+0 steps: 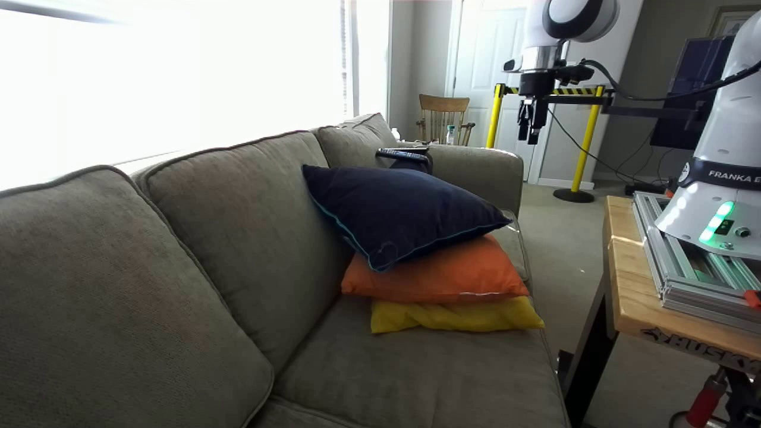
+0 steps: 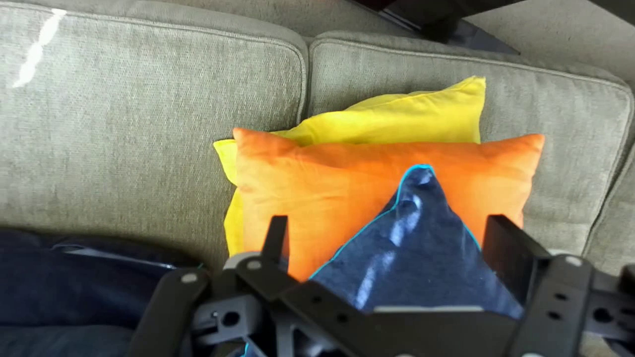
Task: Move the blue pillow to the right.
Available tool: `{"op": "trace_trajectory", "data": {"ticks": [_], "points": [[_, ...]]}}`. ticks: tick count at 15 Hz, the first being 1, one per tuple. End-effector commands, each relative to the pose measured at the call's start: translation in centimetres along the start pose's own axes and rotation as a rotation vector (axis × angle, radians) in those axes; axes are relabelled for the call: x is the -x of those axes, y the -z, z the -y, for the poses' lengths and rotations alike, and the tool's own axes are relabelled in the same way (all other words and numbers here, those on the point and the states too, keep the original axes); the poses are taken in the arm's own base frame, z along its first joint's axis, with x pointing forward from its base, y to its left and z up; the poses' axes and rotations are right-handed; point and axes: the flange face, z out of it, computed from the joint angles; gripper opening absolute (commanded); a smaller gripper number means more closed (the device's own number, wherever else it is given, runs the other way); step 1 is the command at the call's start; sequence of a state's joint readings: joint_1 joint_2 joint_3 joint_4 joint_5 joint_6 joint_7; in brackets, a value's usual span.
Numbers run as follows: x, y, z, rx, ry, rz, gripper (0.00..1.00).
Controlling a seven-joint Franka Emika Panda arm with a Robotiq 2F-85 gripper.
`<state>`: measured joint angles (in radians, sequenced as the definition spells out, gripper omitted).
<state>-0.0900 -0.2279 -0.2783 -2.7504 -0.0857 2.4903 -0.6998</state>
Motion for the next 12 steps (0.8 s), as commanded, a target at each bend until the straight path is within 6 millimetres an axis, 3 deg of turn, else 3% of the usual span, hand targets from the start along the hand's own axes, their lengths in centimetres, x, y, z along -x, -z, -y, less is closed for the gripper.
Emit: {"op": "trace_trajectory", "data": {"ticks": [1, 6, 12], "points": [[-0.2, -2.1, -1.3, 0.038, 0.002, -0.035, 1.00], [-0.2, -4.4, -1.9, -0.006, -0.117, -0.114, 1.00], [-0.2, -5.4, -2.3, -0.137, -0.246, -0.242, 1.00]]}}
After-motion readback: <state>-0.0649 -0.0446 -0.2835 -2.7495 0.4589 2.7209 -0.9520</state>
